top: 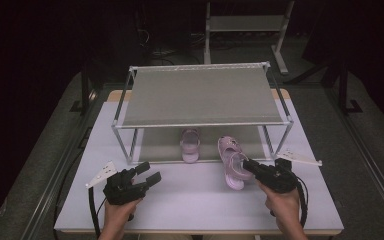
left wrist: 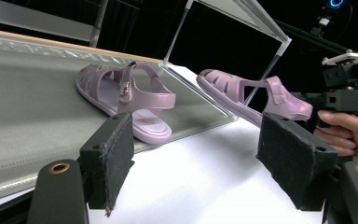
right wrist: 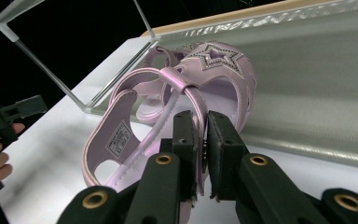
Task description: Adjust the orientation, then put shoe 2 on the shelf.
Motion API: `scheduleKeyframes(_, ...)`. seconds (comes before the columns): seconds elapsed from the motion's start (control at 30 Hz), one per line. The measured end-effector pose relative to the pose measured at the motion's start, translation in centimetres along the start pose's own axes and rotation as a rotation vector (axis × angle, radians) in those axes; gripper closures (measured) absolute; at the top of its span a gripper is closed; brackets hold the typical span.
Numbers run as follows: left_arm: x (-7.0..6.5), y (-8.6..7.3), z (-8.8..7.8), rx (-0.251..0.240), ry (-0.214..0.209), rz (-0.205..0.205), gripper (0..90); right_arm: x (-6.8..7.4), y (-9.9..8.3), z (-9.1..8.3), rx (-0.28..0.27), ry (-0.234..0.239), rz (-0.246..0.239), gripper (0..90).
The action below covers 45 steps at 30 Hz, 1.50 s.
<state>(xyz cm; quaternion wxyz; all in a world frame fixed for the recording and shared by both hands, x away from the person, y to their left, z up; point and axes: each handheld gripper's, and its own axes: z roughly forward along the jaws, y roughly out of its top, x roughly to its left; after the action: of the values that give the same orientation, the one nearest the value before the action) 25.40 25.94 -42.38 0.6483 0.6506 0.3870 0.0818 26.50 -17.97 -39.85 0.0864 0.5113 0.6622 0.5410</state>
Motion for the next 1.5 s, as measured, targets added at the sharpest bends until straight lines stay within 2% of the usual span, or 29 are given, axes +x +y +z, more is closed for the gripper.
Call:
scheduleKeyframes(0.2, -0.1, -0.1, -0.2, 0.003, -0.003, 0.0, 26.9, 0.3, 0.4, 1.4, -0.014, -0.002, 0.012, 81.8)
scheduleKeyframes(0.43, 0.1, 0.1, -0.4, -0.006, 0.002, -0.001, 26.8, 0.6, 0.9, 2.9, -0.028, -0.016, 0.005, 81.8)
scheduleKeyframes(0.87, 0.0, 0.0, -0.3, -0.005, -0.003, 0.002, 26.8, 0.4, 1.0, 4.9, -0.037, -0.041, 0.015, 81.8)
scheduleKeyframes(1.1, -0.2, -0.1, 0.1, 0.0, -0.01, 0.001, 26.8, 0.3, 1.2, 5.4, -0.051, -0.05, 0.016, 81.8)
scheduleKeyframes(1.23, -0.3, 0.0, 0.1, 0.009, -0.014, 0.017, 26.8, 0.1, 1.2, 6.1, -0.051, -0.059, 0.019, 81.8)
scheduleKeyframes(1.5, -0.1, 0.0, -0.1, 0.008, -0.012, 0.014, 26.8, 0.0, 1.2, 7.9, -0.056, -0.071, 0.03, 81.8)
